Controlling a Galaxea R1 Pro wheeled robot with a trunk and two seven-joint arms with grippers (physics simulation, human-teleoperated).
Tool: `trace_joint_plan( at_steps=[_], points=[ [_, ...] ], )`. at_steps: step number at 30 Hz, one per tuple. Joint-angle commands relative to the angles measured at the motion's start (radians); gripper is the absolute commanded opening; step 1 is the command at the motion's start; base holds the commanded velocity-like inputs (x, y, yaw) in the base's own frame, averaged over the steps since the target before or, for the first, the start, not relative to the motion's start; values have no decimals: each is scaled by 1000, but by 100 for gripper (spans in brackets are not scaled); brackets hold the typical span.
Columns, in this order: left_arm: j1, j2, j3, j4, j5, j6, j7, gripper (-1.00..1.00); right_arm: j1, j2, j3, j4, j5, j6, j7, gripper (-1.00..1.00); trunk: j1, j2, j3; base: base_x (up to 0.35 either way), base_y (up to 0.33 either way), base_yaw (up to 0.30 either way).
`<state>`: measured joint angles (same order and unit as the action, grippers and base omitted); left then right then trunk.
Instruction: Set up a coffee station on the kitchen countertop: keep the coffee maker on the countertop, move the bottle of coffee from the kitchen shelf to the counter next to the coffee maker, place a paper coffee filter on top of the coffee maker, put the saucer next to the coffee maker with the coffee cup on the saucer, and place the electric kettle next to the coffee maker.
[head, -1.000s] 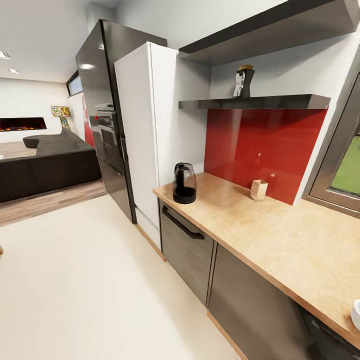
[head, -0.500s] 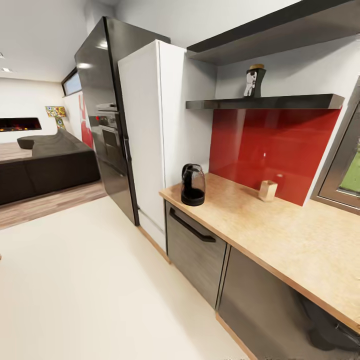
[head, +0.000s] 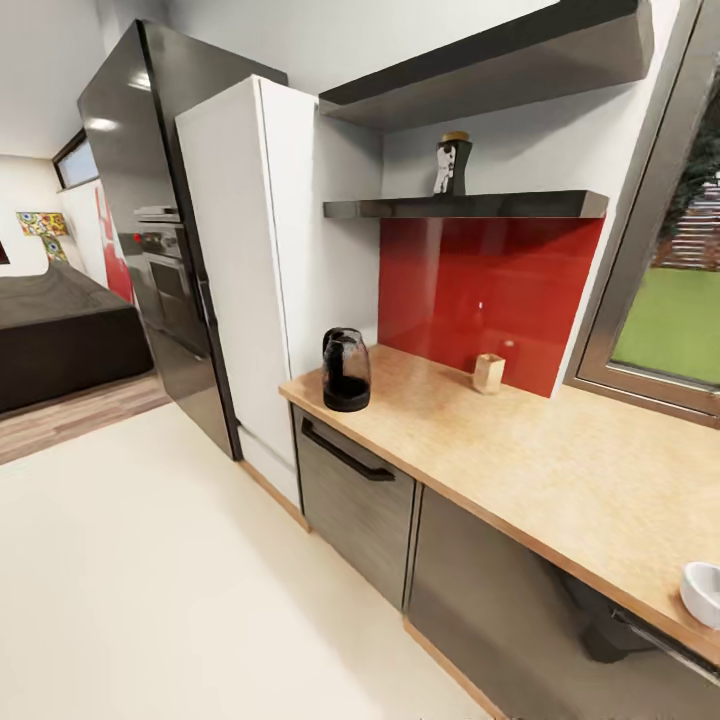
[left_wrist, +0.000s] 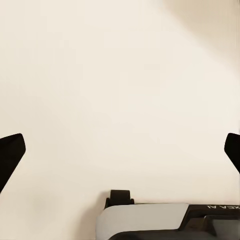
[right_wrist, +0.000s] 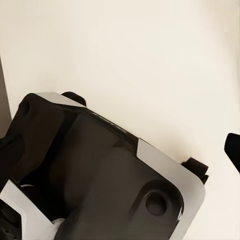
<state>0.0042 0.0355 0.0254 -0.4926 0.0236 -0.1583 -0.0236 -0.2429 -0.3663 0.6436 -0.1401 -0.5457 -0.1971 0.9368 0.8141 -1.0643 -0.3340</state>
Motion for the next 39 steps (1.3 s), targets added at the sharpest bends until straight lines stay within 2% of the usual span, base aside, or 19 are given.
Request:
trace_joint_plan(
  at_steps=[1,11,26,39],
  points=[
    [0,0,2,-1,2,-1,-2,100,-1,0,8,1,-5,-7,1,100,0,-1,-1,0,1,-283],
    [0,0,2,-1,2,-1,-2,100,-1,0,8,0,-5,-7,0,100,0,-1,-1,10,32,-135],
    [0,0,2,-1,2,-1,-2,100,-1,0,8,0,-5,-7,1,100,0,-1,-1,129,226,-19],
    [0,0,2,-1,2,-1,-2,100,-1,0,8,0,-5,-7,2,100,0,-1,-1,20,31,-224]
  ],
)
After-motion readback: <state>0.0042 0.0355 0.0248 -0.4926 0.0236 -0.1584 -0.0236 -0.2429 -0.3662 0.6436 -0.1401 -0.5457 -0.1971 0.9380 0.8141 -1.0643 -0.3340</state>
